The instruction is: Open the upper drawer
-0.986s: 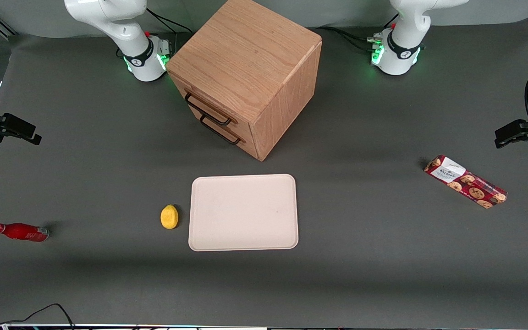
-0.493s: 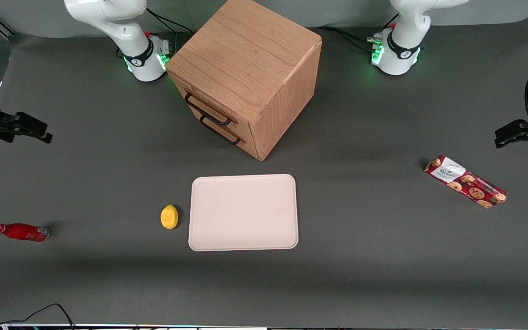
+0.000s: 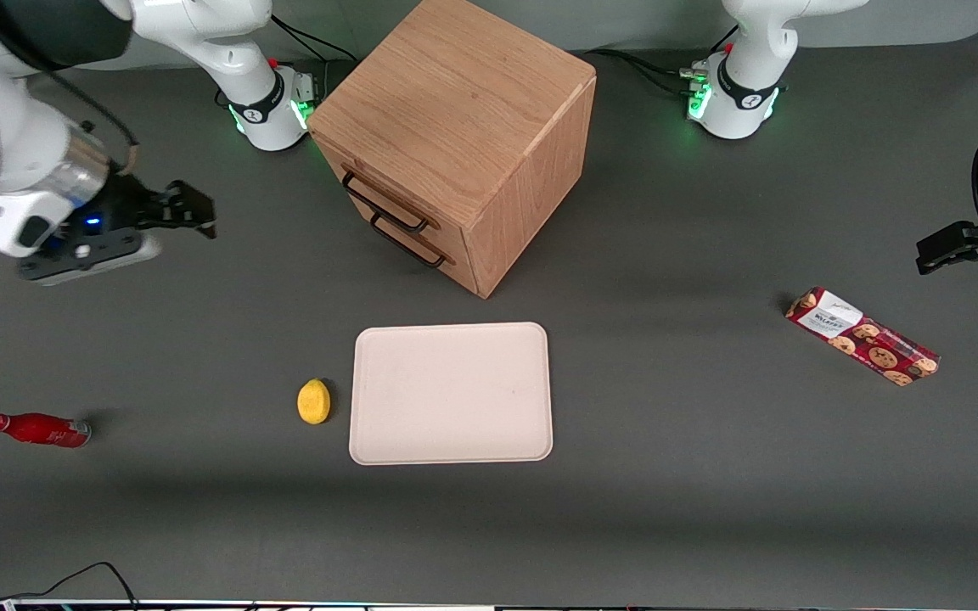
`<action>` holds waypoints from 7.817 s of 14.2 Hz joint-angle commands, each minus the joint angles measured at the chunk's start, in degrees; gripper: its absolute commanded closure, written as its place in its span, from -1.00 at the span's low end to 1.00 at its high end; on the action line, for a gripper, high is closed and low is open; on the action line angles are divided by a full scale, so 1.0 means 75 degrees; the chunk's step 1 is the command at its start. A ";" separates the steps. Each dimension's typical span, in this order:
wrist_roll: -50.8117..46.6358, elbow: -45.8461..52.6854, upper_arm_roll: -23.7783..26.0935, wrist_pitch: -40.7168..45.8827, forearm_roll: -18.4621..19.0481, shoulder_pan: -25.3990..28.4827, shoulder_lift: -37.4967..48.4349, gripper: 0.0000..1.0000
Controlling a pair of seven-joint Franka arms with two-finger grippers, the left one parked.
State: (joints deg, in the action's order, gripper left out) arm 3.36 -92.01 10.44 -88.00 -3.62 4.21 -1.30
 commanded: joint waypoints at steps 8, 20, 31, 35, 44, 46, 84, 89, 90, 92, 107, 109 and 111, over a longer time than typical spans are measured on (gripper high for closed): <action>0.0537 -0.1581 0.1723 -0.1471 -0.1217 -0.0256 0.0197 -1.00; 0.0922 -0.2954 0.2252 -0.2493 -0.1217 -0.0174 -0.0166 -1.00; 0.2106 -0.3200 0.2264 -0.2832 -0.1217 -0.0104 -0.0330 -1.00; 0.2248 -0.3236 0.2264 -0.2961 -0.1240 -0.0104 -0.0541 -1.00; 0.2480 -0.3259 0.2264 -0.3301 -0.1240 -0.0127 -0.0764 -1.00; 0.2728 -0.3259 0.2252 -0.3301 -0.1252 -0.0139 -0.0776 -1.00; 0.4123 -0.1865 0.0495 -0.3512 -0.0748 -0.0268 -0.1725 -1.00; 0.4275 -0.1572 0.0283 -0.3501 -0.0748 -0.0268 -0.1889 -1.00; 0.4275 -0.1560 0.0272 -0.3512 -0.0725 -0.0268 -0.1912 -1.00; 0.4287 -0.1548 0.0260 -0.3512 -0.0643 -0.0268 -0.1924 -1.00; 0.4943 -0.1080 -0.0326 -0.3501 -0.0631 -0.0256 -0.2252 -1.00; 0.4943 -0.1010 -0.0466 -0.3501 -0.0631 -0.0221 -0.2276 -1.00; 0.4943 -0.0986 -0.0467 -0.3501 -0.0631 -0.0221 -0.2288 -1.00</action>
State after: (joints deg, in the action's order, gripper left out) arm 39.25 -101.43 7.43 -114.59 -8.93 2.21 -17.18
